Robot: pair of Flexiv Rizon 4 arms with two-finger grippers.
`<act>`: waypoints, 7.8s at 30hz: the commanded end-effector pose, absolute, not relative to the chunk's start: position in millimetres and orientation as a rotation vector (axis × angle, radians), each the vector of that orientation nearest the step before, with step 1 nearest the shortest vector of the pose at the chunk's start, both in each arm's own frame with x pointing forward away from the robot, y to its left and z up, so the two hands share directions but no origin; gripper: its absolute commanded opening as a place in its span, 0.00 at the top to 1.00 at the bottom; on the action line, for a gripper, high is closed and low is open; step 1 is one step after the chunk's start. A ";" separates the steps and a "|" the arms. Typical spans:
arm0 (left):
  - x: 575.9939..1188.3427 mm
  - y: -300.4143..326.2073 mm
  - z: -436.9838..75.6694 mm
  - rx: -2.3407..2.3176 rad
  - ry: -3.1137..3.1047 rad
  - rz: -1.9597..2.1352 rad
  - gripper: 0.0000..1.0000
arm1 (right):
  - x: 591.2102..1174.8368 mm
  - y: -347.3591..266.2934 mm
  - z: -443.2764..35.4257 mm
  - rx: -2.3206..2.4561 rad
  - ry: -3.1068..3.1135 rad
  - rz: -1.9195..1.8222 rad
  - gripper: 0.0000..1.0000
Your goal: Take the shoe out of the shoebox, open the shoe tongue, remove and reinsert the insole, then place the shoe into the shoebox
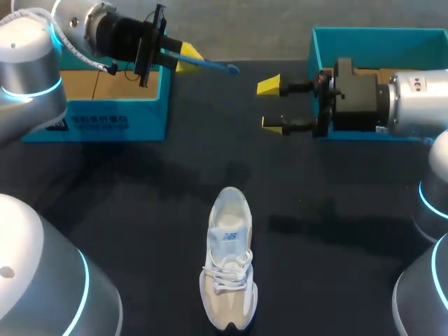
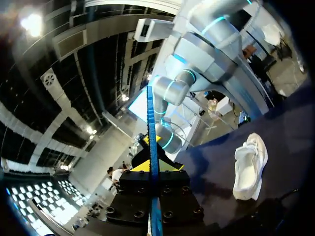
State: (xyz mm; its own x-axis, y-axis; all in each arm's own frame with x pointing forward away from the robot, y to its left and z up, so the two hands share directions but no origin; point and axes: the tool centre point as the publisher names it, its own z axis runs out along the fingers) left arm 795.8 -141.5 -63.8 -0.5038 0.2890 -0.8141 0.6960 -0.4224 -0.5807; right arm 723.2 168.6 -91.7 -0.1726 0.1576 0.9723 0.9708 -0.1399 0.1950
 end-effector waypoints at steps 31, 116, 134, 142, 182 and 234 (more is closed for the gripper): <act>796.8 -138.4 -90.4 1.543 0.948 -1.674 1.00 | 724.4 172.2 -93.0 -1.342 -1.379 -1.396 0.00; 797.5 -138.3 -156.0 1.567 0.868 -1.366 1.00 | 724.4 172.2 -93.0 -1.342 -1.379 -1.396 0.00; 797.5 -138.3 -156.0 1.567 0.868 -1.366 1.00 | 721.2 173.4 -101.1 -1.325 -1.391 -1.393 0.00; 797.5 -138.3 -156.0 1.567 0.868 -1.366 1.00 | 722.6 180.9 -122.3 -1.269 -1.431 -1.406 0.00; 797.5 -138.3 -156.0 1.567 0.868 -1.366 1.00 | 766.4 257.7 -148.0 -1.206 -1.506 -1.362 0.51; 797.5 -138.3 -156.0 1.567 0.868 -1.366 1.00 | 765.6 254.7 -149.6 -1.273 -1.479 -1.371 0.73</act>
State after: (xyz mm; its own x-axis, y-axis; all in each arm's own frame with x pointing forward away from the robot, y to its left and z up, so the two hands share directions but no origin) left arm 798.4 -137.8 -155.6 0.1566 -0.0323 -0.9871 0.9071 -0.3908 0.1567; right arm 763.6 249.1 -148.3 -0.2366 0.1733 0.9560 0.9661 -0.0630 0.2505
